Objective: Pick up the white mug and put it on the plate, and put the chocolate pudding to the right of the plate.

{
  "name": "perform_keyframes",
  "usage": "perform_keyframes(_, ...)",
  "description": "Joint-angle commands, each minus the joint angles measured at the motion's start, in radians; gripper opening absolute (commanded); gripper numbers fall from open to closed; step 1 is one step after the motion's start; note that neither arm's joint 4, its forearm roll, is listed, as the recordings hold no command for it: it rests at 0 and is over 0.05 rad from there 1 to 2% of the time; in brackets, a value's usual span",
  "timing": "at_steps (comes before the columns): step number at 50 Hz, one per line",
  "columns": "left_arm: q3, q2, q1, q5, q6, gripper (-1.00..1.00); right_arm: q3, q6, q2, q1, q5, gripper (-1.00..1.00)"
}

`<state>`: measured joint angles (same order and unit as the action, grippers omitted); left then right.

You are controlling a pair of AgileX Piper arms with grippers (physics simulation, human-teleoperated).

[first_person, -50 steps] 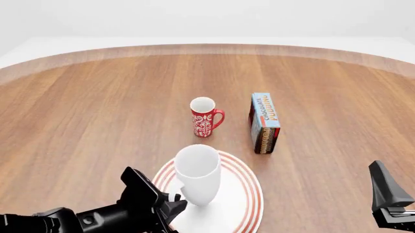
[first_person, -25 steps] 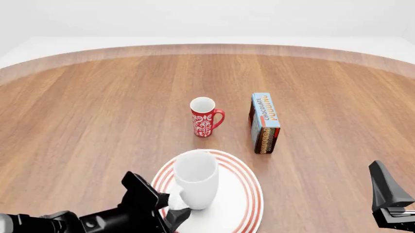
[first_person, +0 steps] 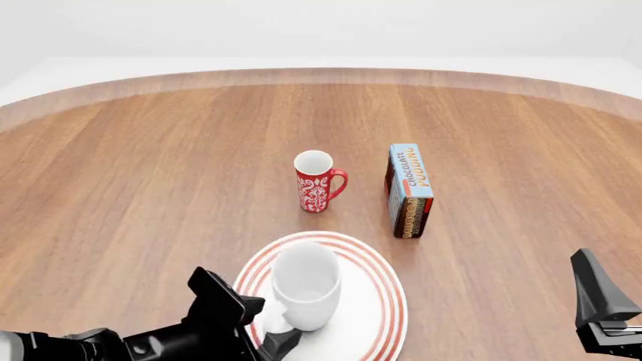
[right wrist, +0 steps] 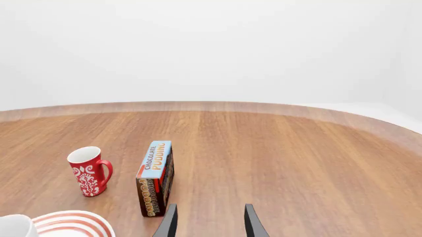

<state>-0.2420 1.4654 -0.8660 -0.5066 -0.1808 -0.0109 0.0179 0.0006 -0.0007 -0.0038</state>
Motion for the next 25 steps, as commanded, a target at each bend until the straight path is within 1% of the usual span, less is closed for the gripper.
perform_keyframes(1,-0.002,-0.034,0.0,0.032,0.003,1.0,0.0,0.0,0.0,0.0,0.0,1.0)
perform_keyframes(20,0.01,-0.176,-0.011,0.135,0.012,1.0,0.0,0.0,0.0,0.0,0.0,1.0)
perform_keyframes(25,0.008,-0.217,-0.028,0.162,0.006,1.0,0.0,0.0,0.0,0.0,0.0,1.0)
